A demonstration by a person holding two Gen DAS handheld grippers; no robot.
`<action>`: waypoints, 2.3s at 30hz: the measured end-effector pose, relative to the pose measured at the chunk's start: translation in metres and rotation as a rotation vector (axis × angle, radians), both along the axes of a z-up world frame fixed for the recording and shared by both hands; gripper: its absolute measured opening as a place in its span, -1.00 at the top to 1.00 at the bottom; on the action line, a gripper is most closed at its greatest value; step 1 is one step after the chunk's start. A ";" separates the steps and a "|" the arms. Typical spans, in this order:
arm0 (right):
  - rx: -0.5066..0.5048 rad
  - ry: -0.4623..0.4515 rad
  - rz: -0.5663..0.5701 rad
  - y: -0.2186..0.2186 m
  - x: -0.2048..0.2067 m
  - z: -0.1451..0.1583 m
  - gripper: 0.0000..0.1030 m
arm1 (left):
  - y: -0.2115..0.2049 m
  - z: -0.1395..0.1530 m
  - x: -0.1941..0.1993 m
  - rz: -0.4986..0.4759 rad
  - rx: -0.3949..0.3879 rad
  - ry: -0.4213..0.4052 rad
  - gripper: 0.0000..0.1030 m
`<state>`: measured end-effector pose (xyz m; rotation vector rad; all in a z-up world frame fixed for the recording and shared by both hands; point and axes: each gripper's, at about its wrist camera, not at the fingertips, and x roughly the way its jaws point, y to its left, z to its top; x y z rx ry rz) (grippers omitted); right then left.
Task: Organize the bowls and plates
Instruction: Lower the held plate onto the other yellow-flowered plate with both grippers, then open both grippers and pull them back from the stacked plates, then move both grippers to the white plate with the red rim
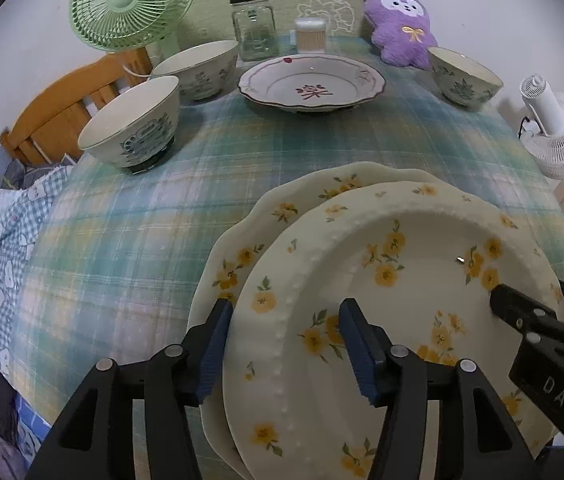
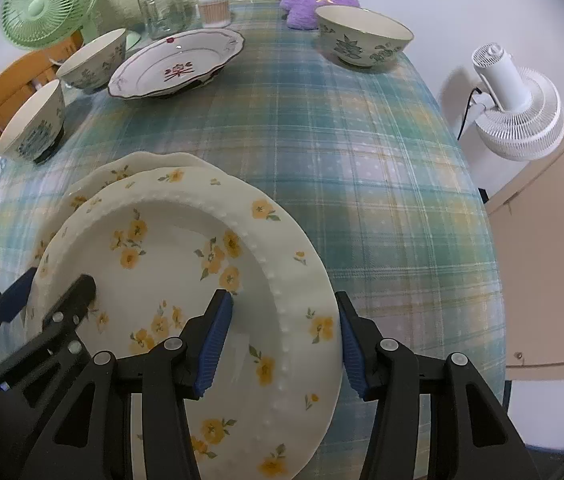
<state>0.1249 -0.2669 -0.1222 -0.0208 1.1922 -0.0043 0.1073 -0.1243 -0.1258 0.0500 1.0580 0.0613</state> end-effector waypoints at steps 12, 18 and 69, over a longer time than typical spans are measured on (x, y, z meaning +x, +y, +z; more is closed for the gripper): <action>0.001 -0.021 -0.022 0.003 0.004 -0.002 -0.06 | 0.001 0.004 0.002 -0.023 0.017 -0.009 -0.42; 0.017 -0.027 -0.038 0.006 0.011 -0.004 -0.10 | 0.010 0.009 0.006 -0.003 -0.015 -0.020 -0.44; 0.110 -0.313 -0.025 0.043 0.046 0.134 -0.42 | 0.056 0.119 0.048 0.020 -0.128 -0.214 -0.50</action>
